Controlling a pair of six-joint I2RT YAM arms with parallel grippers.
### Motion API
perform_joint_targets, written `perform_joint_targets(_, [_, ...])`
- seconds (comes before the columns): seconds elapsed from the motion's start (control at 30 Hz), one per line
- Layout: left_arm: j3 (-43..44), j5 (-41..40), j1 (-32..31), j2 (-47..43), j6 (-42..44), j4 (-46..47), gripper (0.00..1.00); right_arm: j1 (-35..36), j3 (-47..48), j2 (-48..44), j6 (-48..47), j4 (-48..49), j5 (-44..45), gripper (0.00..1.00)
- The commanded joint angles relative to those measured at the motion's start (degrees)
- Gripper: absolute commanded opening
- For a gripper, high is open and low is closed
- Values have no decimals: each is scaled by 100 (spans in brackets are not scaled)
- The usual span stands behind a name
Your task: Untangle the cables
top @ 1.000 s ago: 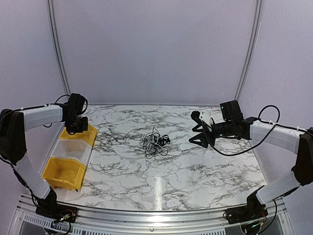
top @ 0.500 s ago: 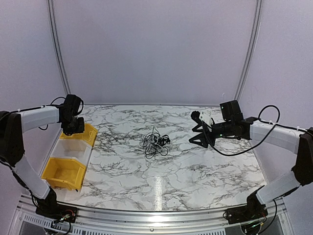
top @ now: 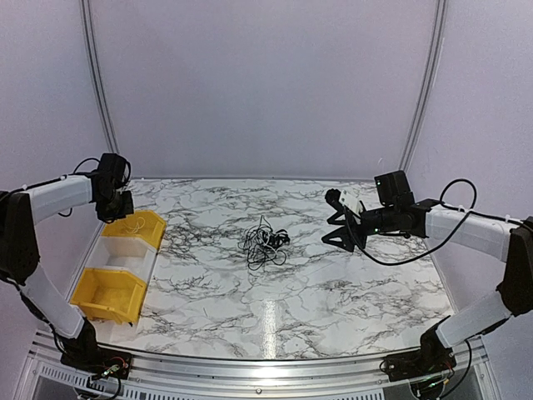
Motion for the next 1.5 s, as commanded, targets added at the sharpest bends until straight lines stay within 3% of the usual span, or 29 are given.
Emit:
perform_joint_targets(0.0, [-129,-275,162,-206,183,-31,0,-18,130,-8,-110,-61,-81,65])
perform_joint_targets(0.27, [-131,435,113,201,167,88,0,-18,130,-40,-137,-72,-84,65])
perform_joint_targets(0.3, [-129,548,96,207,173,93,4,-20,130,-50,-133,-78,-81,65])
perform_joint_targets(0.4, [-94,540,9,15,135,76,30,-18,134,-68,-126,-79,-72,65])
perform_joint_targets(0.57, [-85,228,-271,-827,122,110,45,-18,126,8,-111,-49,-97,65])
perform_joint_targets(0.8, [-61,626,-1666,-1015,727,444,49,171,320,306,210,176,355,64])
perform_joint_targets(1.0, [-614,1602,-2650,-993,296,1554,50,829,1060,1028,240,23,1132,54])
perform_joint_targets(1.2, [-536,2186,-2941,-162,206,2468,51,1060,2168,2104,499,-458,888,47])
perform_joint_targets(1.47, [-214,2345,-3176,607,-175,2932,55,1105,3630,3286,1012,-329,820,50])
